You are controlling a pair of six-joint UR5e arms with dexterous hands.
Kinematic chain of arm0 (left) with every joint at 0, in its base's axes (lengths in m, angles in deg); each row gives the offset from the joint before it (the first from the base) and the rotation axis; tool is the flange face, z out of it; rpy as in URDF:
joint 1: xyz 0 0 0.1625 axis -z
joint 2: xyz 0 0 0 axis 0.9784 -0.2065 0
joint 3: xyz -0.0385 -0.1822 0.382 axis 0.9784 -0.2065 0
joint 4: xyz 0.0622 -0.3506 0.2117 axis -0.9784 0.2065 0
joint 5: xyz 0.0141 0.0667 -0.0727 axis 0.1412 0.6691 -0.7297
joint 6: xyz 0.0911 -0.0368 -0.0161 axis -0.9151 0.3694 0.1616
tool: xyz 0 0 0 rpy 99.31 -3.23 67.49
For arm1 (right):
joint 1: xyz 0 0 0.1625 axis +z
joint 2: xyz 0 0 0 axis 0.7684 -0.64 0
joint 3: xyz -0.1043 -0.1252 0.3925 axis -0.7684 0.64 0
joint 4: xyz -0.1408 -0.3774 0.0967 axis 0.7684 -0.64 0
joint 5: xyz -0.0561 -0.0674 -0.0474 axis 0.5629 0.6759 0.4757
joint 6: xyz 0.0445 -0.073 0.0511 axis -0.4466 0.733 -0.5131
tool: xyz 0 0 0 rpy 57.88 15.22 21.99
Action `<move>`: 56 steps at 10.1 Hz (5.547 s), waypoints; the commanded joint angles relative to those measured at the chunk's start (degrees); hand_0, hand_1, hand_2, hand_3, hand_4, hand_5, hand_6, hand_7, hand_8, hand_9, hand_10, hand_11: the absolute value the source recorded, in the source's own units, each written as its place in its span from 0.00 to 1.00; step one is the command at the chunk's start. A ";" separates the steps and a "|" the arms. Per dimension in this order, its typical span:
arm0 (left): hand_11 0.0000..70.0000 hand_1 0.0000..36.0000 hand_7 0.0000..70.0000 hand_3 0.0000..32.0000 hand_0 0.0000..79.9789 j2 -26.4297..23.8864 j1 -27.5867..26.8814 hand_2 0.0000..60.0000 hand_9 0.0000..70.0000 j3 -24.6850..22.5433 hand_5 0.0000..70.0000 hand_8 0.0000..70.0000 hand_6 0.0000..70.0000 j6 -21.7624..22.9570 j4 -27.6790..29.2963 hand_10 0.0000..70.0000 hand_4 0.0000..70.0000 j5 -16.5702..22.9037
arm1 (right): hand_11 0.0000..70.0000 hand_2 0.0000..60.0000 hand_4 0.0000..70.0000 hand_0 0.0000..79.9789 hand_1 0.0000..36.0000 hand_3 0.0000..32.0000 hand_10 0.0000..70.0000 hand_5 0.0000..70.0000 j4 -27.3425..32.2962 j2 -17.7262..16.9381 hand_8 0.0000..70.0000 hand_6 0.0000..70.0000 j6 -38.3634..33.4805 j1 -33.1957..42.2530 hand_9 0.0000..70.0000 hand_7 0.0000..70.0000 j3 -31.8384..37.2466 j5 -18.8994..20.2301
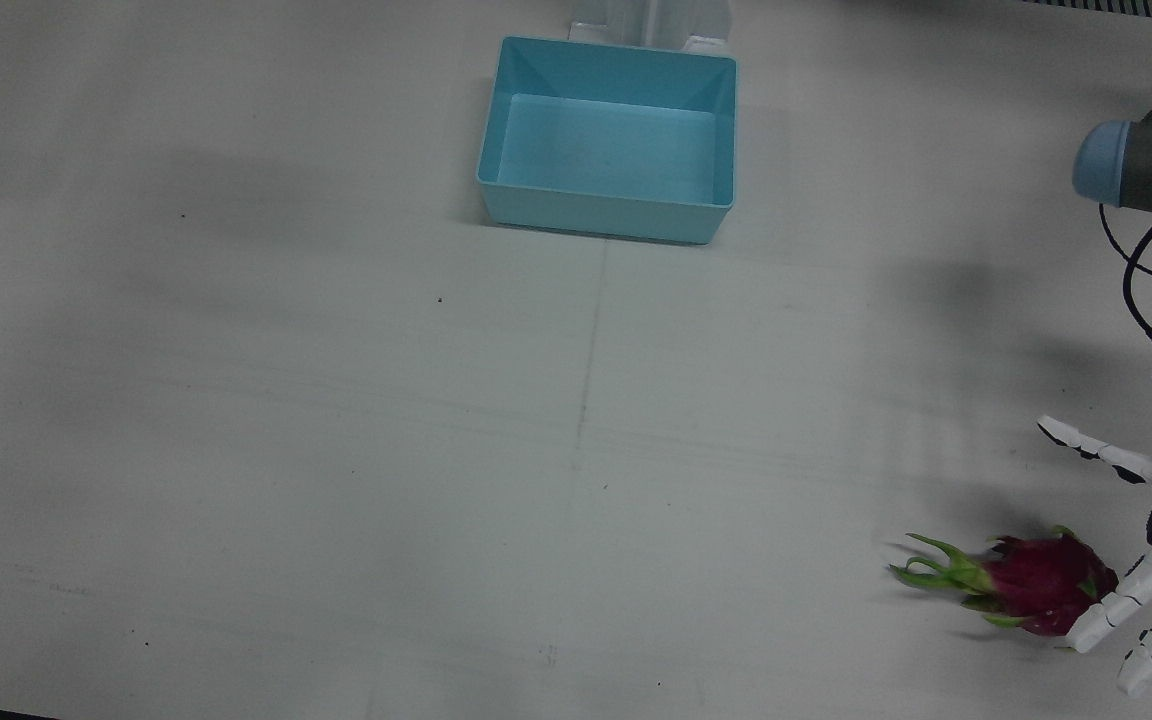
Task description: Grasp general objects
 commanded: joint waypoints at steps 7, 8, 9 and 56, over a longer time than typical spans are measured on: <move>0.24 0.59 0.08 0.40 0.71 -0.49 -7.74 0.00 0.00 3.58 0.08 0.01 0.00 -0.32 -1.03 0.14 0.00 -15.05 | 0.00 0.00 0.00 0.00 0.00 0.00 0.00 0.00 0.00 0.00 0.00 0.00 0.00 0.00 0.00 0.00 0.00 0.00; 0.21 0.57 0.10 0.18 0.69 -0.93 -7.82 0.00 0.00 3.58 0.11 0.01 0.00 -1.37 -1.74 0.13 0.00 -15.32 | 0.00 0.00 0.00 0.00 0.00 0.00 0.00 0.00 0.00 0.00 0.00 0.00 0.00 0.00 0.00 0.00 0.00 0.00; 0.21 0.57 0.10 0.14 0.69 -3.02 -7.74 0.00 0.00 3.50 0.11 0.01 0.00 -4.86 -4.27 0.12 0.00 -18.02 | 0.00 0.00 0.00 0.00 0.00 0.00 0.00 0.00 0.00 0.00 0.00 0.00 0.00 0.00 0.00 0.00 0.00 0.00; 0.00 0.01 0.00 1.00 0.52 4.41 -11.43 0.00 0.00 -4.77 0.00 0.00 0.00 -12.27 -8.62 0.00 0.00 -26.04 | 0.00 0.00 0.00 0.00 0.00 0.00 0.00 0.00 0.00 0.00 0.00 0.00 0.00 0.00 0.00 0.00 0.00 0.09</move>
